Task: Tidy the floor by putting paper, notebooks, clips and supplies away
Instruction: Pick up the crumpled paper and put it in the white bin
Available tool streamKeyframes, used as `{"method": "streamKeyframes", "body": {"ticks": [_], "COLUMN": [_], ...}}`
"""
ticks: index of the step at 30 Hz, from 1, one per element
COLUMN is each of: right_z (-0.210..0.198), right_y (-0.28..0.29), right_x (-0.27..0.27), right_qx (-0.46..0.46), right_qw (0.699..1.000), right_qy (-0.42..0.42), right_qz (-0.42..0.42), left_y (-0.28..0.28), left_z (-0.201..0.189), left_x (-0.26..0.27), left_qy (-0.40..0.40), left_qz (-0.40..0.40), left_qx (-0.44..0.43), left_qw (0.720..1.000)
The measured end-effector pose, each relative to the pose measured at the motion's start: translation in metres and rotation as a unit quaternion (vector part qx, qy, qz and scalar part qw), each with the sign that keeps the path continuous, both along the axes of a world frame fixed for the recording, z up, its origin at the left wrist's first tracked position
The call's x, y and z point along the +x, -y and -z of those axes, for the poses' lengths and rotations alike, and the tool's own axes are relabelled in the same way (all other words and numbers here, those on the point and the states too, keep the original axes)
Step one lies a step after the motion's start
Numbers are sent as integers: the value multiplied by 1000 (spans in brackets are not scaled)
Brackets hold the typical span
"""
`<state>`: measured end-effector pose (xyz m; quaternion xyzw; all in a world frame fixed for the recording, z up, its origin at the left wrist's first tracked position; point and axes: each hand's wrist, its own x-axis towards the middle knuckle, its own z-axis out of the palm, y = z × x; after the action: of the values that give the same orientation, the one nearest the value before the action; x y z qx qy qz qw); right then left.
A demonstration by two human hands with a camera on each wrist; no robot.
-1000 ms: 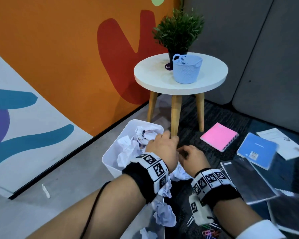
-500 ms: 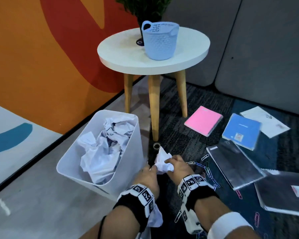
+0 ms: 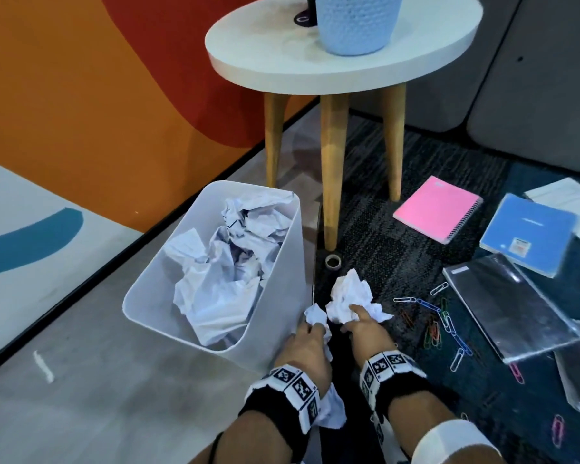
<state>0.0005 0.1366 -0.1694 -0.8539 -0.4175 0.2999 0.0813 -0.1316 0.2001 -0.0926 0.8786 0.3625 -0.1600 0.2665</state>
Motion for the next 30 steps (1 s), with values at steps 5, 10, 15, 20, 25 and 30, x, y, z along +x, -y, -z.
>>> {"method": "streamKeyframes", "body": {"ticks": [5, 10, 15, 20, 25, 30], "right_z": [-10, -44, -92, -134, -169, -212], "right_y": [17, 34, 46, 49, 56, 59], "right_x": [2, 14, 19, 10, 8, 6], "right_qx": [44, 150, 239, 323, 385, 451], "right_qw": [998, 982, 964, 942, 919, 892], "right_qy": [19, 35, -1, -16, -26, -16], "right_qz": [49, 108, 115, 91, 78, 43], "left_y": [-1, 5, 21, 29, 31, 34], "left_z": [3, 1, -13, -43, -75, -123], "left_x": [-5, 3, 19, 38, 49, 50], "left_qy": [42, 86, 110, 191, 295, 340], "left_qz": [-12, -20, -21, -40, -94, -129], "left_qx": [6, -2, -10, 13, 3, 16], "left_qw": [999, 996, 994, 981, 951, 932]}}
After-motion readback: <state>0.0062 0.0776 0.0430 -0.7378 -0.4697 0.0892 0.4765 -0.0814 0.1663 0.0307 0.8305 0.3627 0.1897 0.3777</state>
